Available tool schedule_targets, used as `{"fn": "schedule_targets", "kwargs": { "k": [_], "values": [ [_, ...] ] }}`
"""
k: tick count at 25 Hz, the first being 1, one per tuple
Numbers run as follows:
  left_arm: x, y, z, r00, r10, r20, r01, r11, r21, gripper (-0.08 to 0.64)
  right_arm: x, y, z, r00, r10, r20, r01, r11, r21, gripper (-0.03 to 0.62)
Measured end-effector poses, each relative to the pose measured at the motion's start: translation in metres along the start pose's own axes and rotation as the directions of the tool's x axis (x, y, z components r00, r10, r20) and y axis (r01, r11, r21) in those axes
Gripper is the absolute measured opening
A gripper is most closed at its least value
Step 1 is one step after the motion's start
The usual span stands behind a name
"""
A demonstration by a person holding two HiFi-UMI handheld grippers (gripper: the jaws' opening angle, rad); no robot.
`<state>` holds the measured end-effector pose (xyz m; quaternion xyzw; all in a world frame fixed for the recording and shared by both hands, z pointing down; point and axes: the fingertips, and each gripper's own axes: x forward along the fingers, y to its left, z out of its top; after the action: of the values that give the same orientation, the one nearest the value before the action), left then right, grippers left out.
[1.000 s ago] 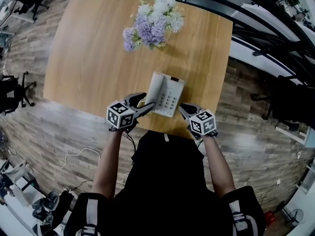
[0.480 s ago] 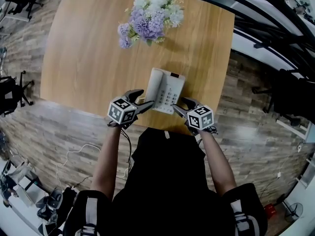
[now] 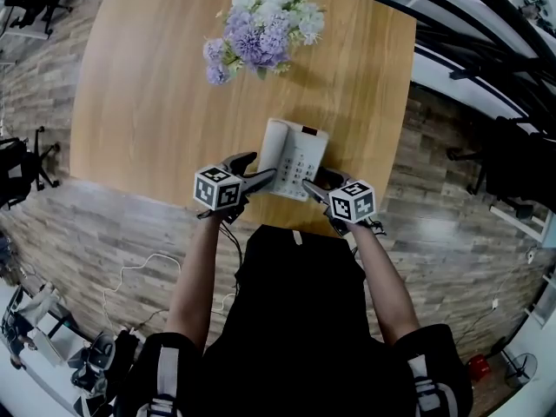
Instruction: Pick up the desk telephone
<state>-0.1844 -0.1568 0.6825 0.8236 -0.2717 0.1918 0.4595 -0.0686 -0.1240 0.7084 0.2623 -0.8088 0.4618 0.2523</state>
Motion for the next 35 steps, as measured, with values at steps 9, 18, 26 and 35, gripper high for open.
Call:
{"fn": "schedule_targets", "kwargs": {
  "k": [9,18,26,35],
  "values": [
    [0.017,0.006,-0.007,0.996,-0.042,-0.072,0.043,0.999,0.02,0.357,0.01,-0.003,0.009,0.999,0.007,0.05,-0.01,0.998,0.056,0.27],
    [0.028,0.002,-0.008,0.984,-0.121,-0.129,0.123,0.992,0.006,0.367,0.014,-0.01,0.008,0.998,0.008,0.062,-0.016,0.993,0.118,0.272],
    [0.029,0.001,-0.007,0.979,-0.15,-0.138,0.15,0.989,-0.011,0.371,0.016,-0.012,0.01,0.997,0.018,0.07,-0.029,0.988,0.152,0.27],
    [0.032,0.003,-0.009,0.978,-0.13,-0.164,0.131,0.991,-0.001,0.376,0.018,-0.014,0.01,0.998,-0.002,0.063,-0.008,0.986,0.164,0.27]
  ]
}}
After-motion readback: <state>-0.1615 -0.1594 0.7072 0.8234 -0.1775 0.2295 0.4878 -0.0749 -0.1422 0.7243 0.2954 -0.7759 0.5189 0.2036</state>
